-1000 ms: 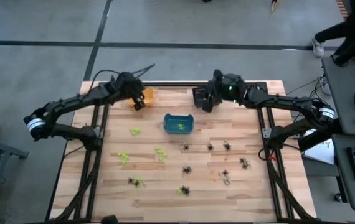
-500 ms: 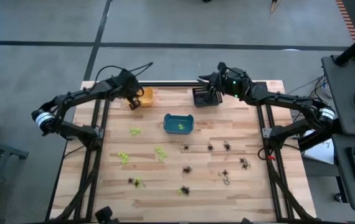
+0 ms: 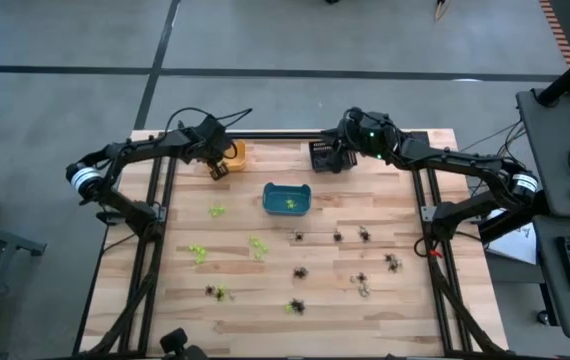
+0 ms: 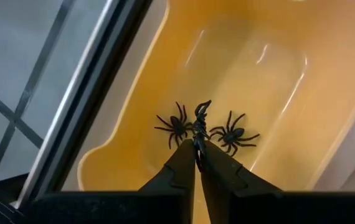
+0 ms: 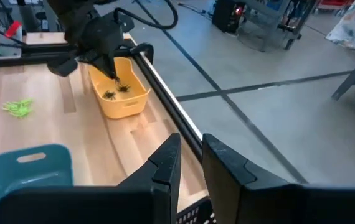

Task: Sort Halloween decoration
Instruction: Put the black spider toy into the yellow bin

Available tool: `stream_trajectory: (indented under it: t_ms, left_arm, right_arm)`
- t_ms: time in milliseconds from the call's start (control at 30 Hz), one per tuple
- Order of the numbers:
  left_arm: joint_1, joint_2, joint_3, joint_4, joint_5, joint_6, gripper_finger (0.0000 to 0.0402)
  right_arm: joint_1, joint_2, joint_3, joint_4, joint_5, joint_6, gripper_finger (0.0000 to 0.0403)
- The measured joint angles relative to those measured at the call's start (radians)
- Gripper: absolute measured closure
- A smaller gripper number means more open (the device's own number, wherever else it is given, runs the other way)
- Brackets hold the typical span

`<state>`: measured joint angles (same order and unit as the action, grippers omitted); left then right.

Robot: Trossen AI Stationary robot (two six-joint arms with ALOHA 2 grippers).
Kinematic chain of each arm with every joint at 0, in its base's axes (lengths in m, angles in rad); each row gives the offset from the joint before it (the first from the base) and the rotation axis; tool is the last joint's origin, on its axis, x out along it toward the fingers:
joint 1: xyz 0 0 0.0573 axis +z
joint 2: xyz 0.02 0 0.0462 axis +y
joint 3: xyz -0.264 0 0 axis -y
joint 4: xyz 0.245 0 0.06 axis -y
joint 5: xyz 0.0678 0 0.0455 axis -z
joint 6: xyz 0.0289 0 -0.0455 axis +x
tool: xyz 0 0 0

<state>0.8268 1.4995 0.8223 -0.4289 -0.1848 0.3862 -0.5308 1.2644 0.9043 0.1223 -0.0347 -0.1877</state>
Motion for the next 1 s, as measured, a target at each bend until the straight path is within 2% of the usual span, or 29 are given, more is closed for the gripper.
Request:
stream_trajectory:
  t_ms: [167,400,633,800,1000]
  left_arm:
    - [0.0,0.005,0.0,0.0,0.0,-0.018,0.0362]
    - [-0.004,-0.034,0.001,-0.028,0.002,-0.071,0.0306]
    - [-0.021,-0.166,0.001,-0.052,0.025,-0.246,0.0292]
    - [-0.101,-0.29,0.001,-0.035,0.046,-0.352,0.0291]
    - [-0.263,-0.411,0.001,0.023,0.047,-0.413,0.0291]
  right_arm:
    - [0.022,0.0,0.0,-0.001,-0.004,0.052,0.0346]
    - [0.062,-0.002,0.002,-0.062,-0.088,0.179,0.0346]
    - [0.108,-0.003,0.005,-0.167,-0.208,0.392,0.0346]
    - [0.179,-0.003,0.005,-0.239,-0.304,0.526,0.0346]
    - [0.324,-0.003,0.005,-0.308,-0.313,0.61,0.0346]
